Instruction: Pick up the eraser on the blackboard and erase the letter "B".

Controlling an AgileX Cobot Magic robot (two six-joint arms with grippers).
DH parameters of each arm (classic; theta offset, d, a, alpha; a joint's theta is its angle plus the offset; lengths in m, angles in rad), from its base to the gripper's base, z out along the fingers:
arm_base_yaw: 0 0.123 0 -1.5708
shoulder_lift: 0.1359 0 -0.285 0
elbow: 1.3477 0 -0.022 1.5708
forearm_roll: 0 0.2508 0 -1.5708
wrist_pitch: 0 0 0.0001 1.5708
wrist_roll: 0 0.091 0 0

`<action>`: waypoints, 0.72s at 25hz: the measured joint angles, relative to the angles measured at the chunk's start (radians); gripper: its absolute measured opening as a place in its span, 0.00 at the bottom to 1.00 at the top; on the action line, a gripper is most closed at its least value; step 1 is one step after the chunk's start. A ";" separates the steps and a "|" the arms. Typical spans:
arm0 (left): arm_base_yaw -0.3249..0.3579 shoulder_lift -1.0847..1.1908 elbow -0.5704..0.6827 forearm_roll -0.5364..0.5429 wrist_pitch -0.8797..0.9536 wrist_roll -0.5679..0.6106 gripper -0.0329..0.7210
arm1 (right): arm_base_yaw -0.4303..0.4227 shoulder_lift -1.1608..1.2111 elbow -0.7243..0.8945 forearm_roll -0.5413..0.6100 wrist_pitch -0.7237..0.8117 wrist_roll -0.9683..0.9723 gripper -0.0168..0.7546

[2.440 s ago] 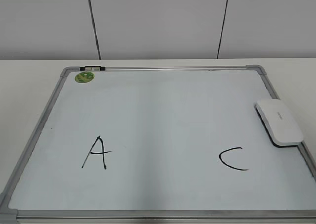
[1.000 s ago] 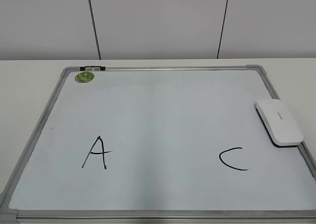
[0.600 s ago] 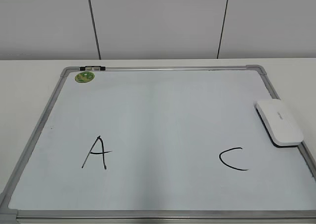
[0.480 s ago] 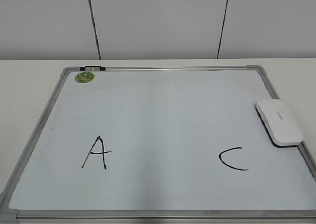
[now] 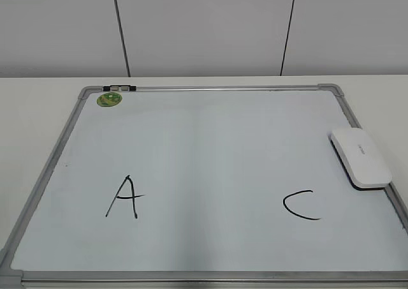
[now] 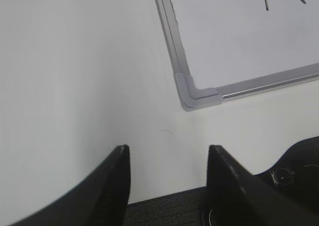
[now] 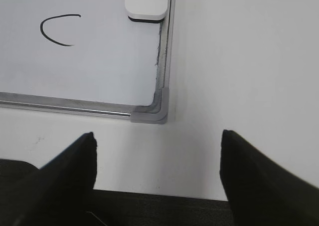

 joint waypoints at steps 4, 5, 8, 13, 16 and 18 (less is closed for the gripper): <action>0.000 -0.002 0.000 0.000 0.000 0.000 0.48 | 0.000 0.000 0.000 0.000 0.000 0.000 0.79; 0.000 -0.004 0.000 0.000 0.000 0.000 0.48 | 0.000 0.000 0.000 0.000 0.000 0.000 0.79; 0.000 -0.010 0.000 0.000 0.000 0.000 0.47 | 0.000 0.000 0.000 0.000 0.000 0.000 0.79; 0.000 -0.010 0.000 0.000 0.000 0.000 0.45 | 0.000 0.000 0.000 0.000 0.000 0.000 0.79; 0.000 -0.010 0.000 0.000 0.000 0.000 0.44 | 0.000 0.000 0.000 0.000 0.000 0.000 0.79; 0.000 -0.022 0.000 0.000 0.000 0.000 0.43 | 0.000 0.000 0.000 0.000 0.000 0.000 0.79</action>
